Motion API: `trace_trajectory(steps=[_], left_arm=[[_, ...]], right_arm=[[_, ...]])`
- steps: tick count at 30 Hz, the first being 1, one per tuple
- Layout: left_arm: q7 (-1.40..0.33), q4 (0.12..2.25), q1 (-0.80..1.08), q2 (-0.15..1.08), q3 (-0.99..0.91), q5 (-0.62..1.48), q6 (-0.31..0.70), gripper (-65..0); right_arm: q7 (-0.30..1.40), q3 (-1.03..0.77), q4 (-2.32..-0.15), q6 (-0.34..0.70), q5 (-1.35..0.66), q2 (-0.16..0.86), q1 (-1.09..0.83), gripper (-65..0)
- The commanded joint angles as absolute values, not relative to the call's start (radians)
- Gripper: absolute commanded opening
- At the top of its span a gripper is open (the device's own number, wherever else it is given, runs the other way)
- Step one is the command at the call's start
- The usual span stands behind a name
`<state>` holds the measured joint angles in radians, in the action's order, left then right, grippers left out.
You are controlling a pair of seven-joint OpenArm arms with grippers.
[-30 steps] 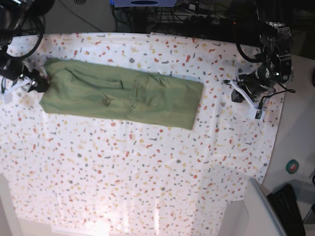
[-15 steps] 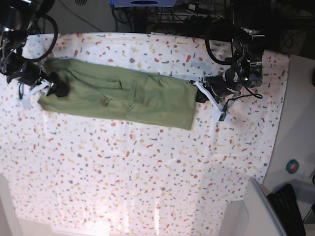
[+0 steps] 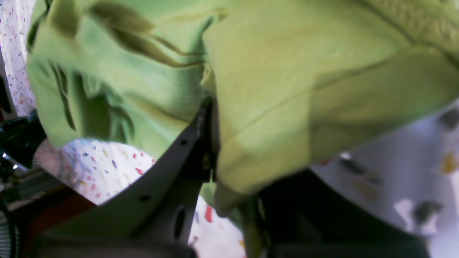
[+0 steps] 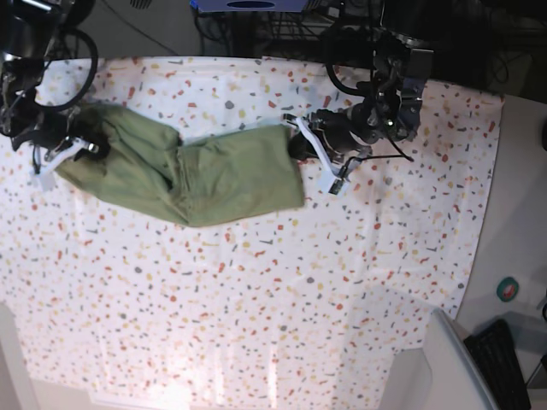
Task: Layout the t-shirt on the table in an organized manner, then fold the t-shirt properly
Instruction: 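Grasp the strip end with the left gripper and fold it toward the right gripper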
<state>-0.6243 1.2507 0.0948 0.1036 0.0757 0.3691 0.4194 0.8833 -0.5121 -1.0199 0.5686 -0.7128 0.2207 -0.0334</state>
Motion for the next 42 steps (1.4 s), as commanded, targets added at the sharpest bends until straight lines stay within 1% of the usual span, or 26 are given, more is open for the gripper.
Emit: trace_trajectory(steps=[1, 4, 5, 7, 11, 16, 19, 26, 32, 38, 42], left_arm=[[-0.645, 1.259, 0.088, 0.107, 0.085, 0.361, 0.418, -65.0], [-0.645, 1.259, 0.081, 0.107, 0.120, 0.361, 0.418, -65.0], [-0.645, 1.259, 0.081, 0.107, 0.122, 0.361, 0.418, -65.0], [-0.645, 1.259, 0.077, 0.107, 0.119, 0.361, 0.418, -65.0], [-0.645, 1.251, 0.050, 0.111, 0.117, 0.361, 0.418, -65.0], [-0.645, 1.254, 0.042, 0.108, 0.117, 0.361, 0.418, -65.0], [-0.645, 1.248, 0.025, 0.105, 0.128, 0.361, 0.418, -65.0], [-0.645, 1.248, 0.016, 0.088, 0.122, 0.360, 0.417, -65.0], [-0.645, 1.248, 0.015, 0.067, 0.124, 0.352, 0.417, -65.0], [-0.645, 1.248, 0.015, 0.065, 0.130, 0.358, 0.417, -65.0], [-0.645, 1.248, 0.015, 0.065, 0.130, 0.360, 0.417, -65.0]], right_arm=[[0.874, -0.519, -1.032, 0.567, -0.723, 0.252, -0.025, -65.0], [0.874, -0.519, -1.070, 0.527, -0.705, 0.275, -0.027, -65.0], [0.874, -0.519, -1.106, 0.499, -0.685, 0.275, -0.031, -65.0], [0.880, -0.519, -1.178, 0.476, -0.639, 0.277, -0.036, -65.0], [0.886, -0.516, -1.328, 0.472, -0.513, 0.269, -0.056, -65.0], [0.946, -0.443, -1.475, 0.472, -0.354, 0.243, -0.062, -65.0], [0.961, -0.423, -1.550, 0.472, -0.255, 0.200, -0.062, -65.0], [1.004, -0.409, -1.736, 0.479, 0.073, 0.061, -0.061, -65.0], [0.995, -0.222, -1.797, 0.472, 0.248, 0.004, -0.101, -65.0], [1.001, -0.142, -1.851, 0.472, 0.401, -0.096, -0.113, -65.0], [1.003, -0.064, -1.867, 0.472, 0.469, -0.119, -0.125, -65.0]])
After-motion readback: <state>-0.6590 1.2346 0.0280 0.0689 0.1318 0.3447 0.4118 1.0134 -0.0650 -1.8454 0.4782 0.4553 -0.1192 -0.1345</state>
